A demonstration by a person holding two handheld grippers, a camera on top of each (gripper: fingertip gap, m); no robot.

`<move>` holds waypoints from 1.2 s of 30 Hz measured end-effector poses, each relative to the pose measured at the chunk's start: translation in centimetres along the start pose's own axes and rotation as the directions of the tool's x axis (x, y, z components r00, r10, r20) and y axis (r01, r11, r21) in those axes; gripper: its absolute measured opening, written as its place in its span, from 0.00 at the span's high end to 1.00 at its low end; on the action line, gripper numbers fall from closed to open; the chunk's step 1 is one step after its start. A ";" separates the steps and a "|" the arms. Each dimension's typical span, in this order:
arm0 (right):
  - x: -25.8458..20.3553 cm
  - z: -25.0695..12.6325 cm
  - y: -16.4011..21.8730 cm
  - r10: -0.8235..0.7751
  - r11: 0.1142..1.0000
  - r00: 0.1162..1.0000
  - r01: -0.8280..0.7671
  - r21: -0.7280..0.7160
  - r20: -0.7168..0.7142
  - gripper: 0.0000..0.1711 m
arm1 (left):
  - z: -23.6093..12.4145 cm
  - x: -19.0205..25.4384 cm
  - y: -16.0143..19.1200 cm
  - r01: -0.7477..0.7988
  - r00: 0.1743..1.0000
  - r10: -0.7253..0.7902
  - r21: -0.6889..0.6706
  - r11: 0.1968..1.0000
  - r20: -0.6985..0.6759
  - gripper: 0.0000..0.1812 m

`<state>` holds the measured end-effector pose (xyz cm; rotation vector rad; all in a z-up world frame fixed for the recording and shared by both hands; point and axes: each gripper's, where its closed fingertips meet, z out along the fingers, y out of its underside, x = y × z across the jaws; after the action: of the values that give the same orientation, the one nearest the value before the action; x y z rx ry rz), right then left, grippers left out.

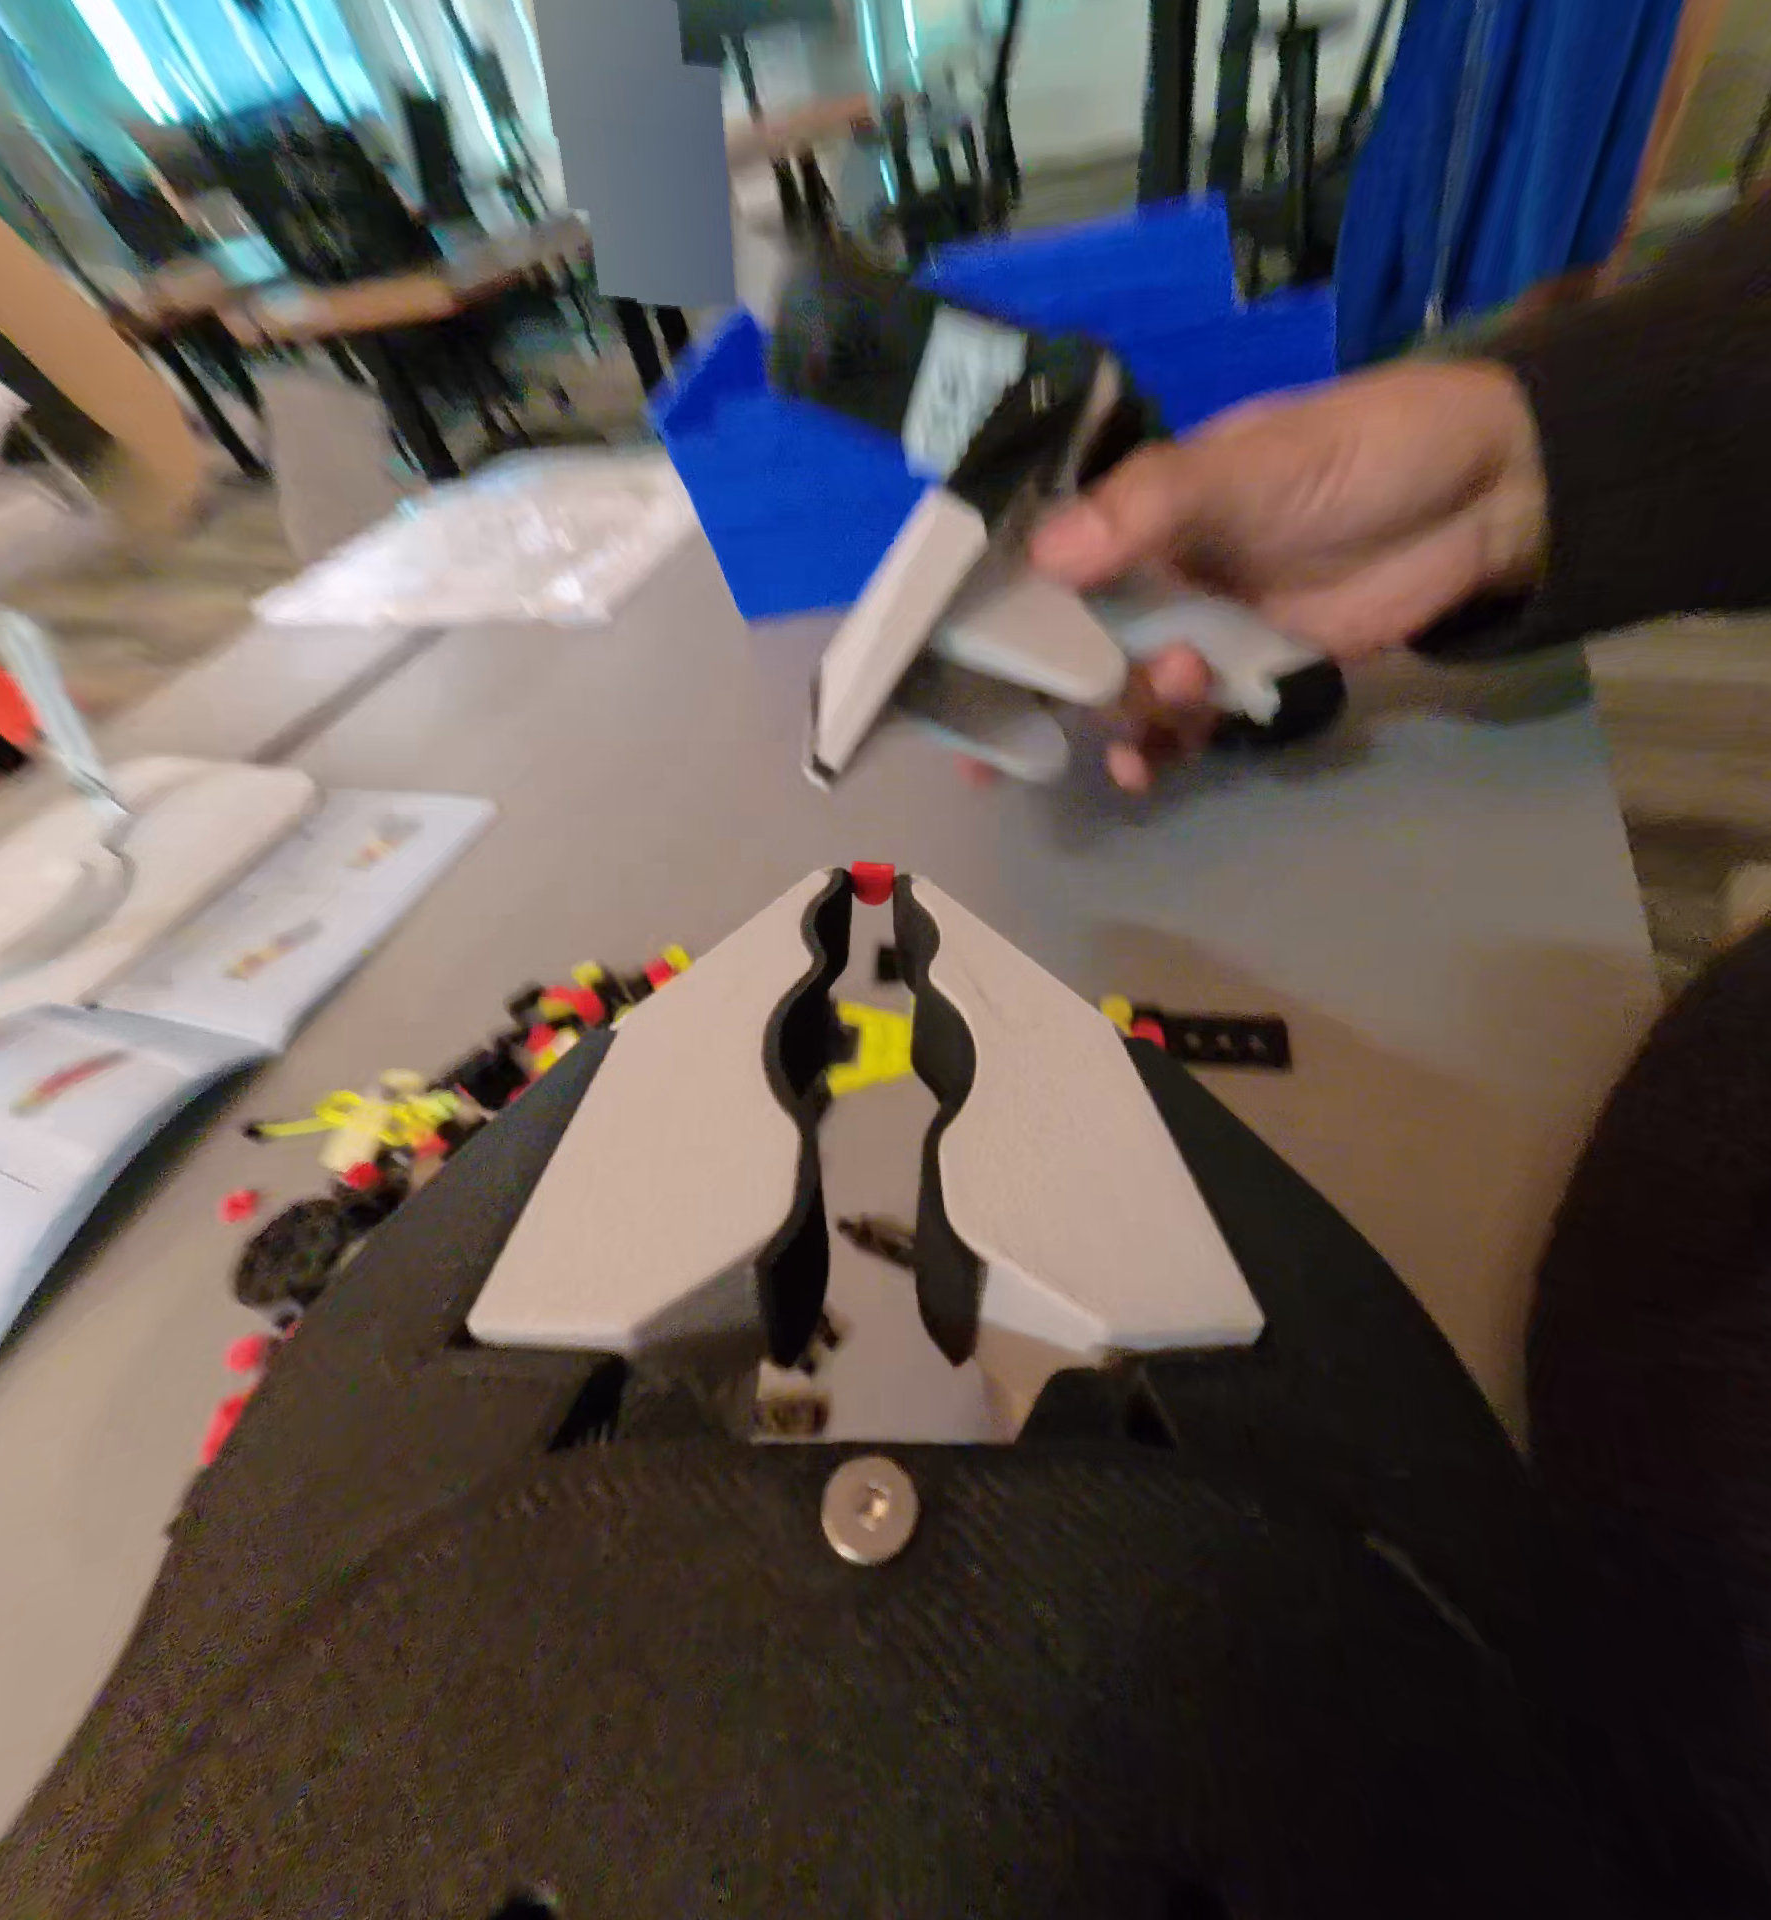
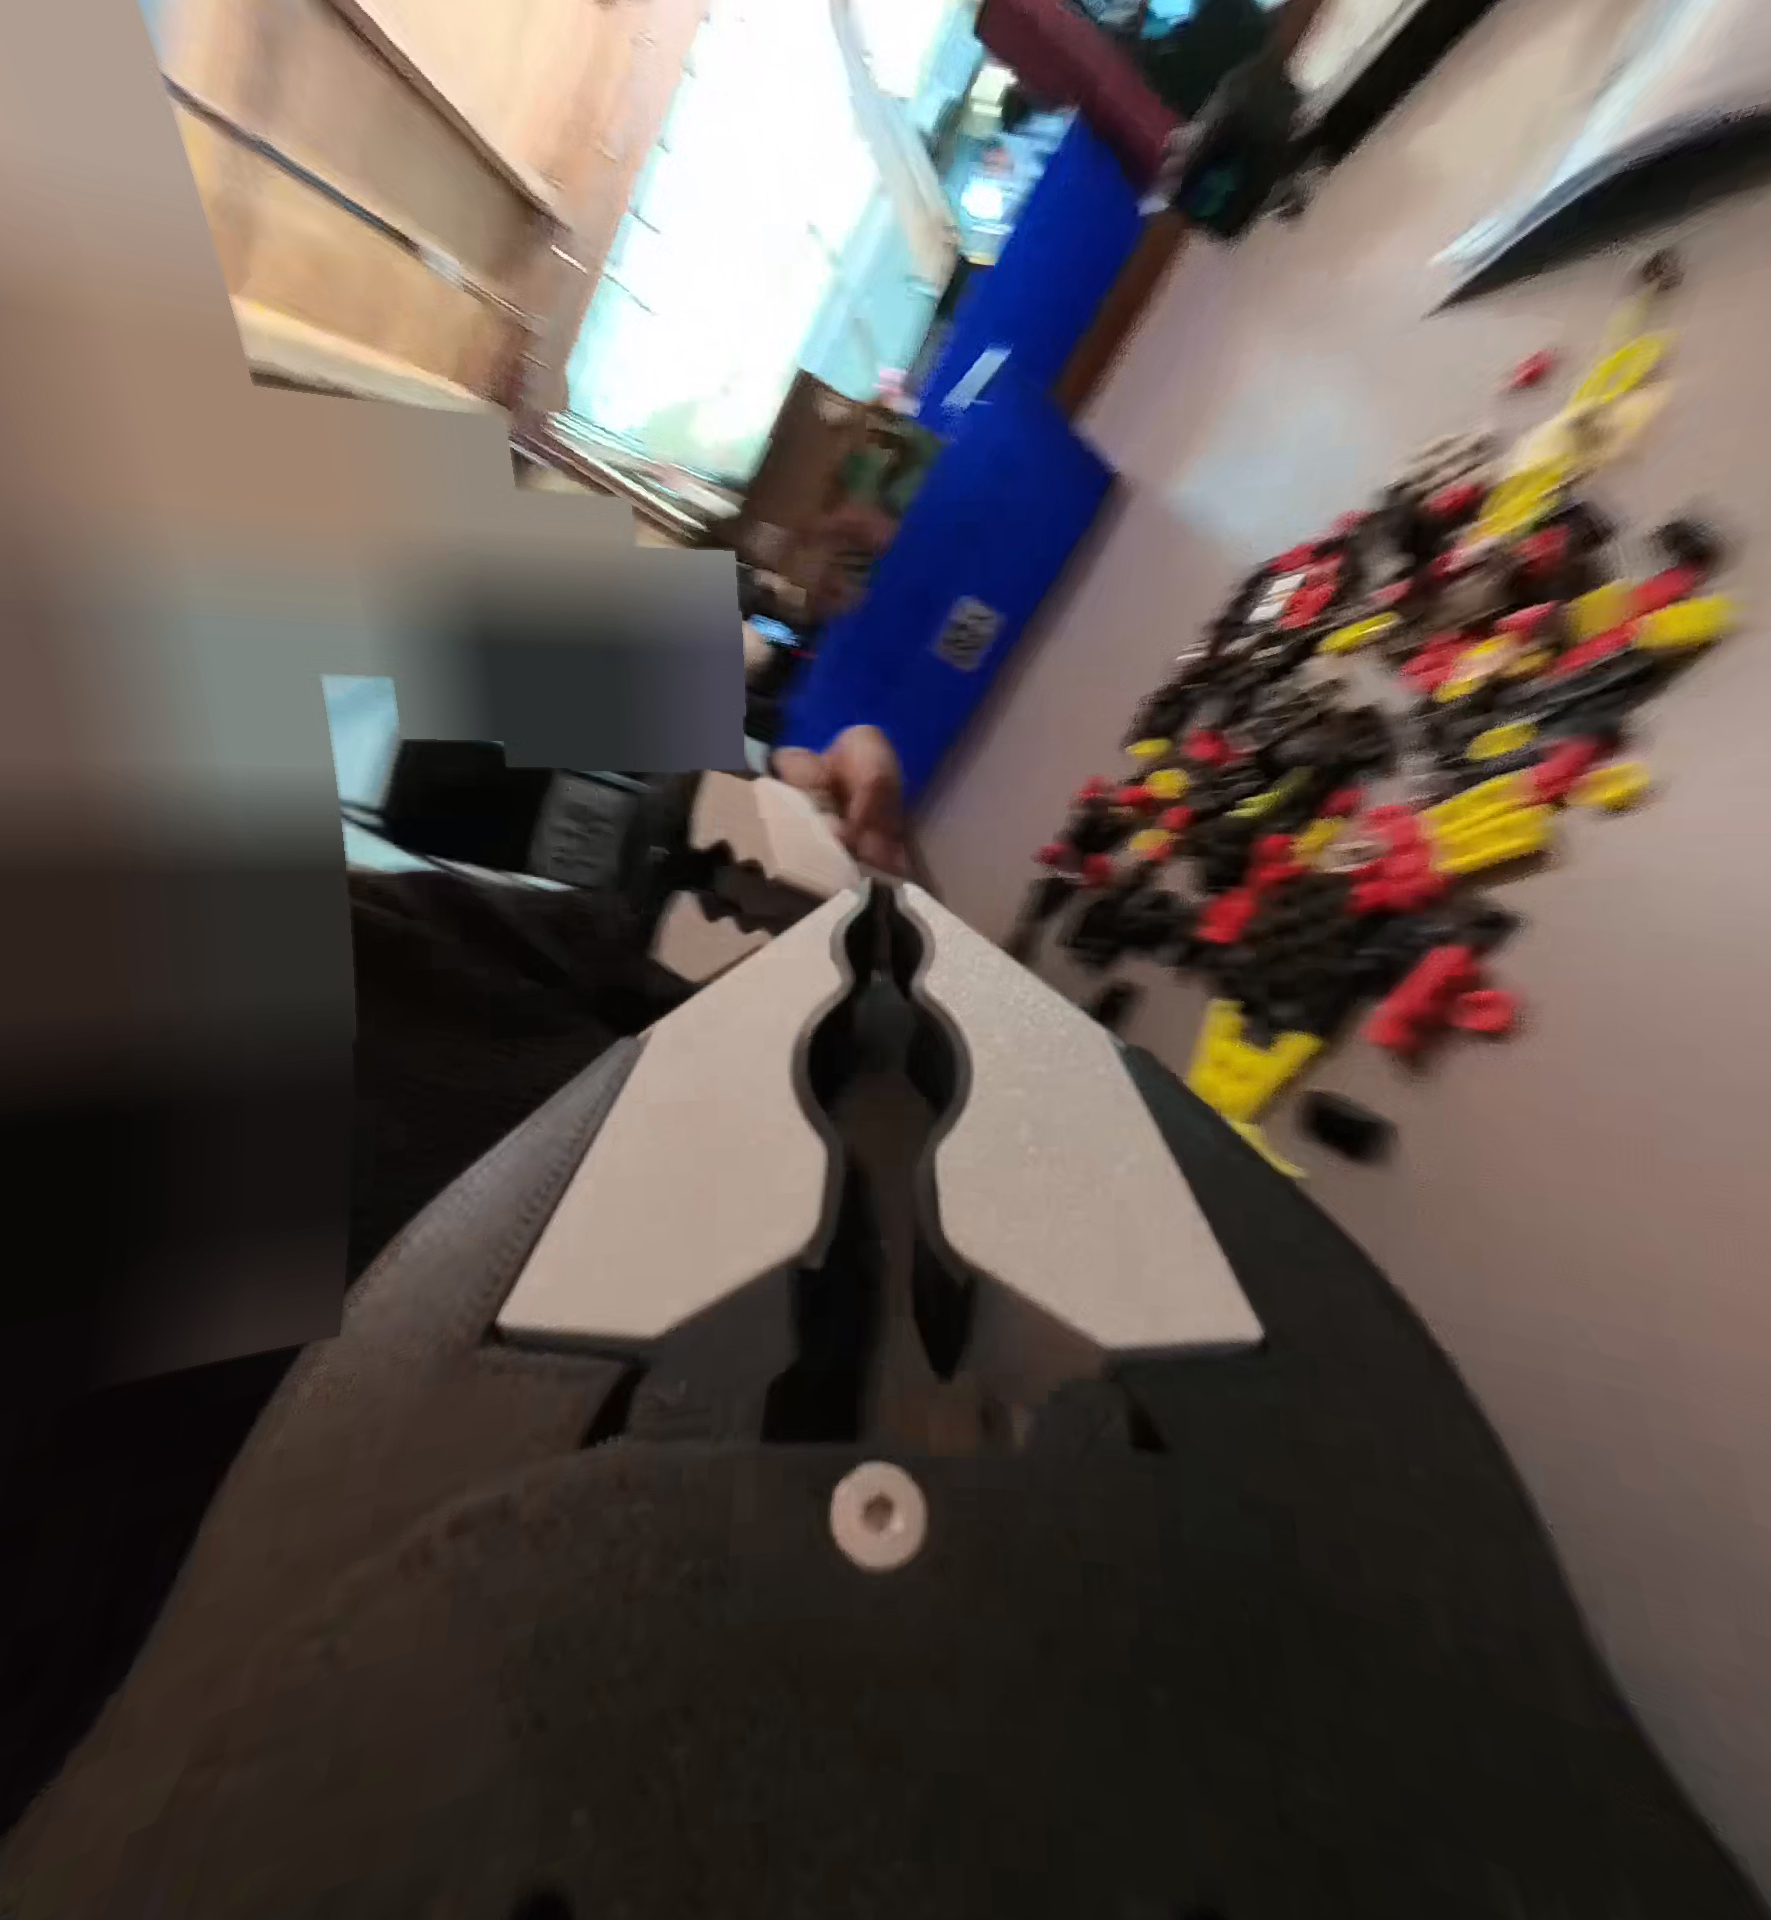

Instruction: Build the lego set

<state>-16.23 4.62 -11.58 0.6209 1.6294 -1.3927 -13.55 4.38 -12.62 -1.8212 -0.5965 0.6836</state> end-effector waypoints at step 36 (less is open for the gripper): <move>-0.7 -2.2 -3.3 -0.839 0.318 0.080 0.874 -0.367 -0.538 1.00 | 0.7 -1.9 5.8 0.270 0.962 -0.267 -0.304 0.914 0.050 0.87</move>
<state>-19.26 6.01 -9.25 0.0225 2.8529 -2.2294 -14.90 1.71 -17.98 -1.9718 -0.9840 0.4270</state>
